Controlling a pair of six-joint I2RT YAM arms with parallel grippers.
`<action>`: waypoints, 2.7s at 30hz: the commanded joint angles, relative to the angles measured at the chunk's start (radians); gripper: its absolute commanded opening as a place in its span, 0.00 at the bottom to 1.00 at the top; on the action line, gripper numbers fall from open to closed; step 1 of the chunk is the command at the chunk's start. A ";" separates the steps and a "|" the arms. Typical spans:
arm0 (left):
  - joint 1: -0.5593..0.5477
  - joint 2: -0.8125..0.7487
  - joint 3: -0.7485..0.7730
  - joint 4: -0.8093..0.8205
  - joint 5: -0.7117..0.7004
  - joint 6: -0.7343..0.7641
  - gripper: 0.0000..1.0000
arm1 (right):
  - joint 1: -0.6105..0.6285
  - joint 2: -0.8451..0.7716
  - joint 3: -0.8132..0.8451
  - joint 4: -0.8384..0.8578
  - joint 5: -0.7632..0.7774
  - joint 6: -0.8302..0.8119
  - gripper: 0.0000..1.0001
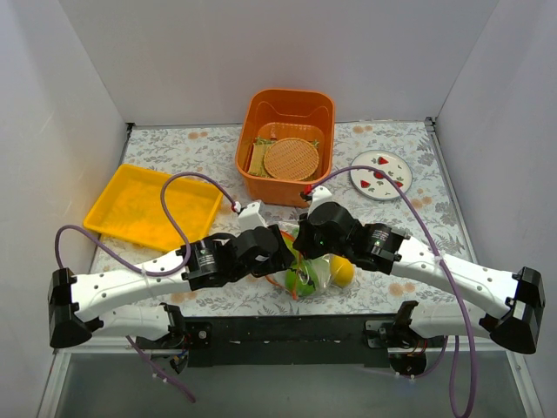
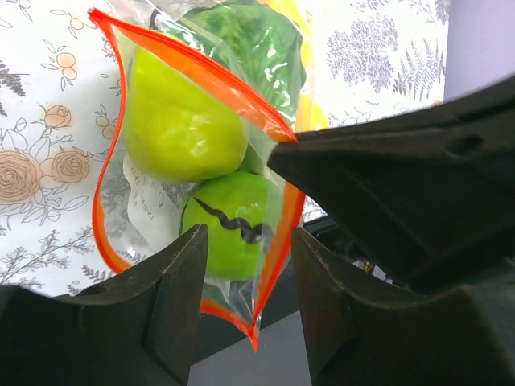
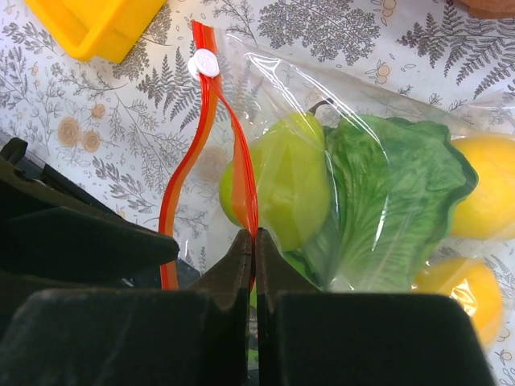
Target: Open the zip-top bag and remove the fake food
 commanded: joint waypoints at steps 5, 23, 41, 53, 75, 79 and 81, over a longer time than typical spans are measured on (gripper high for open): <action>0.055 -0.002 -0.074 0.103 -0.053 -0.135 0.53 | 0.009 -0.056 0.028 0.043 0.058 0.031 0.01; 0.155 0.079 -0.181 0.295 -0.004 -0.158 0.68 | 0.035 -0.077 -0.001 0.066 0.062 0.062 0.01; 0.155 0.177 -0.207 0.399 -0.034 -0.131 0.76 | 0.063 -0.087 -0.010 0.071 0.076 0.077 0.01; 0.155 0.154 -0.226 0.476 -0.058 -0.045 0.47 | 0.073 -0.096 -0.022 0.059 0.104 0.080 0.01; 0.155 -0.018 -0.221 0.299 0.153 0.053 0.40 | 0.070 -0.065 -0.033 0.013 0.266 0.059 0.01; 0.155 -0.068 -0.232 0.259 0.157 0.078 0.39 | 0.066 -0.064 -0.041 0.014 0.268 0.060 0.01; 0.155 -0.084 -0.233 0.243 0.168 0.090 0.36 | 0.063 -0.059 -0.045 0.020 0.265 0.060 0.01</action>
